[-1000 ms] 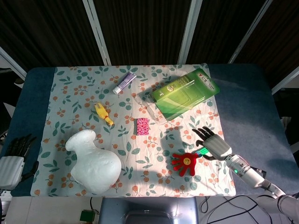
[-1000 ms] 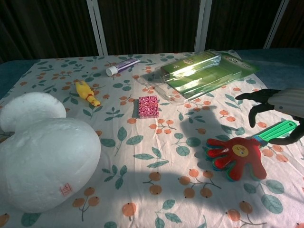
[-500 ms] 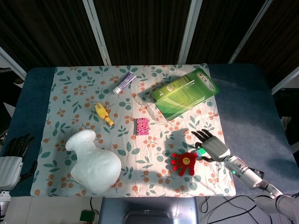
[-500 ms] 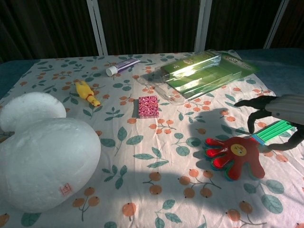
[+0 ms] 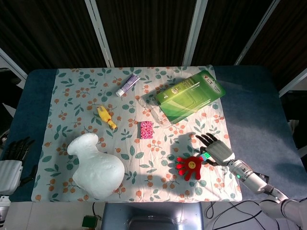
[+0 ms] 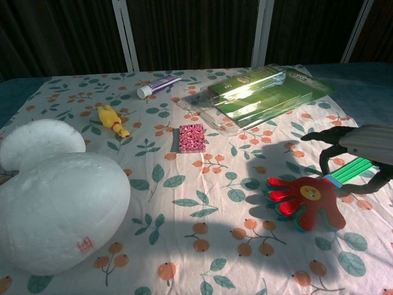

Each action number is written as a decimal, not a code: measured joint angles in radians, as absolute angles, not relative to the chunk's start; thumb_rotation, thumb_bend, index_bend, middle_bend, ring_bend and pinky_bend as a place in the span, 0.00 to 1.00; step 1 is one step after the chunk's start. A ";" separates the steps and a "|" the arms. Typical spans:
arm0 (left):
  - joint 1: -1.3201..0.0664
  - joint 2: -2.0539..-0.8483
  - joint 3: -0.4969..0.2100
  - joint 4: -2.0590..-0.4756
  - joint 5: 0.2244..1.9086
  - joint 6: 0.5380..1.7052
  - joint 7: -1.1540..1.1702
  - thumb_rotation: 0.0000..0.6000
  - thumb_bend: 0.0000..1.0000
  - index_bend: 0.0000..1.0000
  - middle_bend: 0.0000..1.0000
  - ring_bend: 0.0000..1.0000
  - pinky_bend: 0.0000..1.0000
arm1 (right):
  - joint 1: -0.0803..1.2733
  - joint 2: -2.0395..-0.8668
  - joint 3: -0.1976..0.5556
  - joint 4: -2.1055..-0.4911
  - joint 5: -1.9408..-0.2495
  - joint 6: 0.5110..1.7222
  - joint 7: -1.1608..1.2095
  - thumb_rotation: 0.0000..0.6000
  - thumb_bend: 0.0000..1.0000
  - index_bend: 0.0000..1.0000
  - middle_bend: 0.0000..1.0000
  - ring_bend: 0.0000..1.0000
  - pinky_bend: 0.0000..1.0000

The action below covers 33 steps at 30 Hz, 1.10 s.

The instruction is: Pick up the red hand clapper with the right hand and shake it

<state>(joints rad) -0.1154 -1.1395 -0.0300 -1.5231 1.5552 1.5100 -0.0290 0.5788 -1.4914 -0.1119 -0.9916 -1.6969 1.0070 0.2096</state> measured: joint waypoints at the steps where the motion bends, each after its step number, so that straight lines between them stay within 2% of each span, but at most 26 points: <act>1: -0.114 -1.140 -0.030 -1.523 1.556 1.511 -0.029 1.00 0.43 0.00 0.00 0.00 0.06 | 0.578 -1.492 -0.113 -0.992 -1.695 1.007 0.208 1.00 0.48 0.65 0.00 0.00 0.00; 7: -0.113 -1.138 -0.029 -1.522 1.556 1.512 -0.030 1.00 0.43 0.00 0.00 0.00 0.06 | 0.571 -1.494 -0.103 -0.993 -1.684 1.035 0.224 1.00 0.56 0.71 0.02 0.00 0.00; 12: -0.113 -1.139 -0.030 -1.523 1.554 1.511 -0.028 1.00 0.43 0.00 0.00 0.00 0.06 | 0.566 -1.494 -0.093 -0.992 -1.683 1.078 0.255 1.00 0.57 0.76 0.14 0.00 0.01; 13: -0.113 -1.139 -0.029 -1.523 1.555 1.511 -0.028 1.00 0.43 0.00 0.00 0.00 0.06 | 0.565 -1.495 -0.092 -0.992 -1.684 1.085 0.261 1.00 0.57 0.77 0.17 0.03 0.04; 17: -0.112 -1.139 -0.028 -1.523 1.558 1.513 -0.031 1.00 0.43 0.00 0.00 0.00 0.06 | 0.563 -1.498 -0.092 -0.992 -1.686 1.098 0.291 1.00 0.59 0.79 0.36 0.25 0.29; 24: -0.112 -1.138 -0.028 -1.523 1.562 1.515 -0.035 1.00 0.43 0.00 0.00 0.00 0.06 | 0.566 -1.510 -0.088 -0.984 -1.681 1.099 0.312 1.00 0.60 0.81 0.50 0.54 0.65; 28: -0.112 -1.137 -0.028 -1.523 1.562 1.516 -0.037 1.00 0.43 0.00 0.00 0.00 0.06 | 0.569 -1.510 -0.086 -0.994 -1.677 1.095 0.313 1.00 0.61 0.81 0.54 0.63 0.76; 33: -0.110 -1.136 -0.027 -1.523 1.566 1.519 -0.041 1.00 0.43 0.00 0.00 0.00 0.06 | 0.571 -1.508 -0.084 -1.001 -1.673 1.096 0.317 1.00 0.63 0.81 0.59 0.70 0.79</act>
